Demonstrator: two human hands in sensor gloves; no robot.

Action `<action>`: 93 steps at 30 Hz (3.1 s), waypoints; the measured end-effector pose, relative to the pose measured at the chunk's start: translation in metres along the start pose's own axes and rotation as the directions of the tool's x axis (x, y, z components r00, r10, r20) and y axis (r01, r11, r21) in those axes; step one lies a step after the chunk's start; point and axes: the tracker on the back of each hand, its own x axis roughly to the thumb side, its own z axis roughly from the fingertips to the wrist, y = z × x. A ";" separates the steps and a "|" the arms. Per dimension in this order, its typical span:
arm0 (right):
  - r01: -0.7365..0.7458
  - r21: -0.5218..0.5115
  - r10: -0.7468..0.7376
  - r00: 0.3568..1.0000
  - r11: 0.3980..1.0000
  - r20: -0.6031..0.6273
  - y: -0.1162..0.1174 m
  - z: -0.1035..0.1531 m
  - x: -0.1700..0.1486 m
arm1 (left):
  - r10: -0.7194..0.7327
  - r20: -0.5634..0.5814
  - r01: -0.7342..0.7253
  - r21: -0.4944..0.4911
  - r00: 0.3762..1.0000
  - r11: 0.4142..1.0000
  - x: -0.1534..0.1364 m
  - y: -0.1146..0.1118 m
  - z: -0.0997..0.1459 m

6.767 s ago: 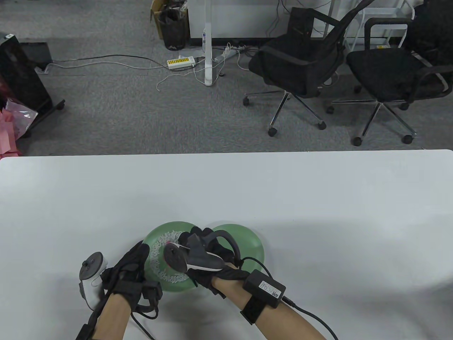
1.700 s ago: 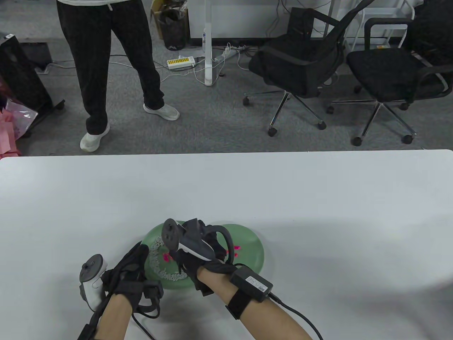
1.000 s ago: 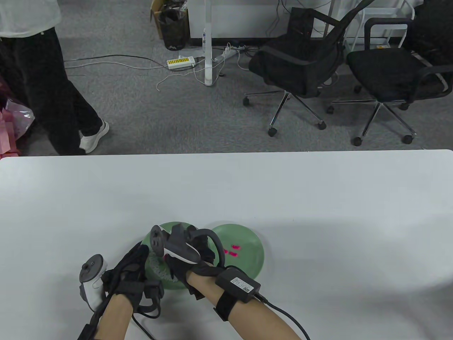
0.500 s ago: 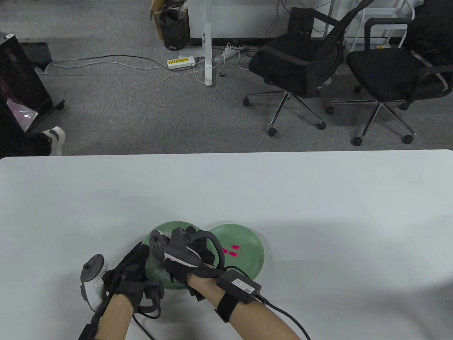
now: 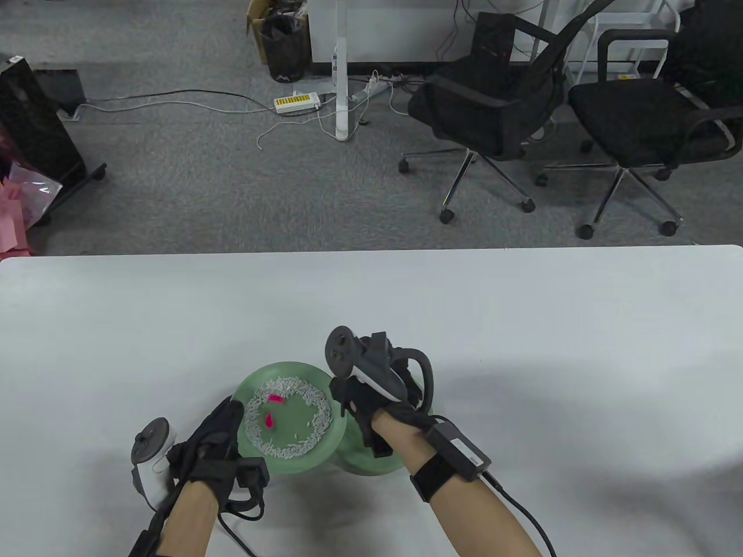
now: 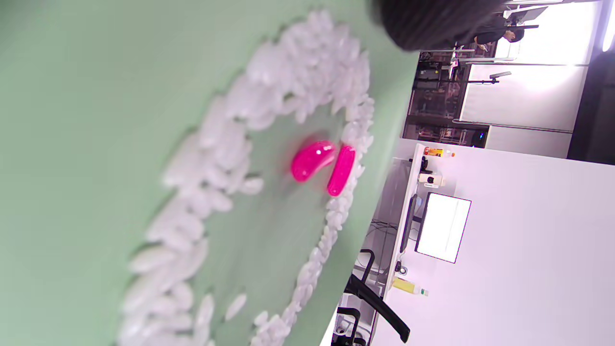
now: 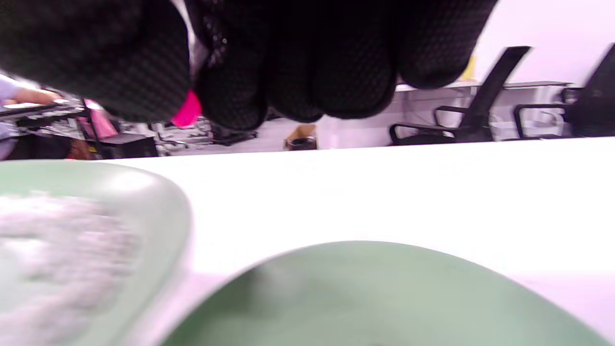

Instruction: Pick gummy candy with hand pinch into plate

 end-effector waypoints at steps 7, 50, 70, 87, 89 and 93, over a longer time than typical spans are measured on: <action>-0.139 0.065 0.141 0.990 0.988 -0.024 0.039 -0.010 -0.015 | 0.010 -0.004 -0.010 0.000 1.000 1.000 -0.002 0.001 -0.002; -0.030 0.084 0.020 0.992 0.996 0.122 0.024 0.030 0.112 | 0.015 -0.002 -0.015 -0.006 1.000 1.000 -0.006 0.002 -0.004; -0.082 0.043 0.074 0.984 0.996 0.161 0.042 0.031 0.130 | 0.002 0.007 -0.002 -0.012 1.000 1.000 -0.006 0.001 -0.005; -0.118 0.013 0.118 0.989 0.993 -0.085 0.015 -0.006 -0.027 | 0.039 -0.014 -0.039 0.014 0.999 0.999 -0.009 0.008 -0.011; -0.162 0.052 0.167 0.981 0.985 -0.096 0.025 -0.007 -0.037 | 0.040 -0.015 -0.040 0.012 0.999 0.999 -0.010 0.008 -0.012; -0.255 0.085 0.262 0.961 0.963 -0.092 0.041 -0.006 -0.040 | 0.033 -0.018 -0.033 0.009 0.999 0.999 -0.010 0.008 -0.013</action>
